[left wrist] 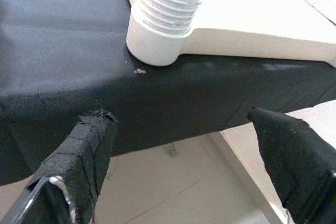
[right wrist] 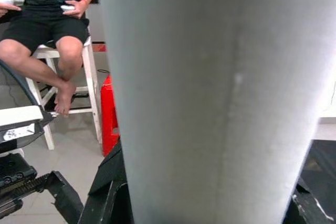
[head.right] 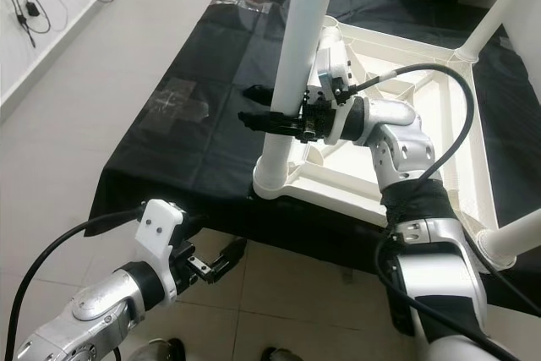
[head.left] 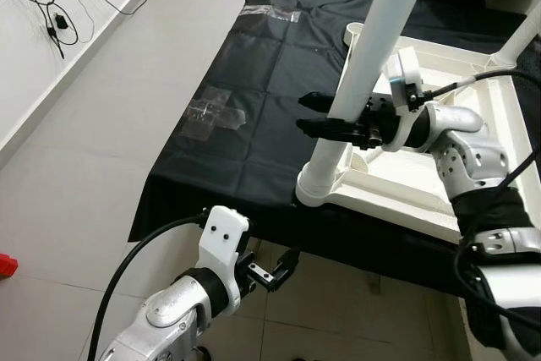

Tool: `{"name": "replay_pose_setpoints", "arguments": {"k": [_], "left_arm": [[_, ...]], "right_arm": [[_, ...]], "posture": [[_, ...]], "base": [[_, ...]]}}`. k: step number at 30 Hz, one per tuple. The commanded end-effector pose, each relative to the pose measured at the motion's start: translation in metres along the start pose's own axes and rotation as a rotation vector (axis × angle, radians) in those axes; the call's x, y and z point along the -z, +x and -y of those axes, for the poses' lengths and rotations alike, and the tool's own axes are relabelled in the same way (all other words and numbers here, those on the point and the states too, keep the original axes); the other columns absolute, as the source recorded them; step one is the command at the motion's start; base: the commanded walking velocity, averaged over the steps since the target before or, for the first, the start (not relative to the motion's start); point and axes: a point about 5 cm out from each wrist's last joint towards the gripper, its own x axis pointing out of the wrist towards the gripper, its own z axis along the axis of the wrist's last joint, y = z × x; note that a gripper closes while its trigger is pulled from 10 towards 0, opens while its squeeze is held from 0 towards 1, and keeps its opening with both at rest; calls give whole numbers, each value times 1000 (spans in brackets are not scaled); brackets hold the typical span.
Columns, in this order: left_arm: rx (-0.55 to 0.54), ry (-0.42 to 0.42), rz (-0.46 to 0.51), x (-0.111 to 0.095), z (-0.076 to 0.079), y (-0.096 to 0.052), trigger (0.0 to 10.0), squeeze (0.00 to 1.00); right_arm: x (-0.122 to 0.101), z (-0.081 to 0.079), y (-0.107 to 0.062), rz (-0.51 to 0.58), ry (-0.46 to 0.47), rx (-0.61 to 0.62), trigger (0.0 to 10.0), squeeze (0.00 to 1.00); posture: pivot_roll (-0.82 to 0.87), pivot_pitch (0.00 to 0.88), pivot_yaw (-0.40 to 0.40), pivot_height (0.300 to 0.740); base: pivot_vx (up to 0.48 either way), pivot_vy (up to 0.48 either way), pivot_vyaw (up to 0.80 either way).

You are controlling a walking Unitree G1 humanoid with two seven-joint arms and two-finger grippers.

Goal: Building children table

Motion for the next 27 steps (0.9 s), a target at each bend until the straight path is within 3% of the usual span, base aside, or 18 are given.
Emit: {"name": "replay_pose_setpoints", "arguments": {"k": [1,3,6,8,9,10,15,16,18,20,21,22,23,25,26,27], "left_arm": [[8,-3,-14,2,2,-2,10000,0],[8,-3,-14,2,2,-2,10000,0],[11,-3,-10,1,3,-1,10000,0],[11,-3,-10,1,3,-1,10000,0],[9,-2,-8,1,3,0,10000,0],[9,-2,-8,1,3,0,10000,0],[11,1,-2,1,3,3,10000,0],[11,1,-2,1,3,3,10000,0],[9,3,1,1,2,5,10000,0],[9,3,1,1,2,5,10000,0],[8,5,2,2,1,6,10000,0],[6,8,2,2,-1,8,10000,0],[6,8,2,2,-1,8,10000,0],[2,15,4,3,-4,10,10000,0],[2,15,4,3,-4,10,10000,0],[0,18,5,3,-5,11,10000,0]], "right_arm": [[50,-16,3,-72,197,-19,10000,0],[50,-16,3,-72,197,-19,10000,0],[57,-10,-2,-89,187,189,10000,0],[57,-10,-2,-89,187,189,10000,0],[57,-4,-5,-100,170,349,10000,0],[57,-4,-5,-100,170,349,10000,0],[71,13,-25,-244,165,800,10000,0],[71,13,-25,-244,165,800,10000,0],[73,19,-42,-289,143,1078,10000,0],[73,19,-42,-289,143,1078,10000,0],[75,19,-53,-312,141,1245,10000,0],[74,15,-65,-312,124,1496,10000,0],[74,15,-65,-312,124,1496,10000,0],[73,0,-74,-245,180,1859,10000,0],[73,0,-74,-245,180,1859,10000,0],[73,-7,-67,-202,225,1997,10000,0]], "posture": [[226,223,-69,740],[226,223,-69,740],[218,216,-71,740],[218,216,-71,740],[218,216,-71,740],[218,216,-71,740],[207,203,-63,740],[207,203,-63,740],[204,201,-64,740],[204,201,-64,740],[202,193,-59,740],[203,182,-59,740],[203,182,-59,740],[200,177,-54,740],[200,177,-54,740],[199,168,-52,740]], "base": [[0,0,0],[0,0,0],[0,0,0],[0,0,0],[0,0,0],[0,0,0],[0,0,0],[0,0,0],[0,0,0],[0,0,0],[0,0,0],[0,0,0],[0,0,0],[0,0,0],[0,0,0],[0,0,0]]}}
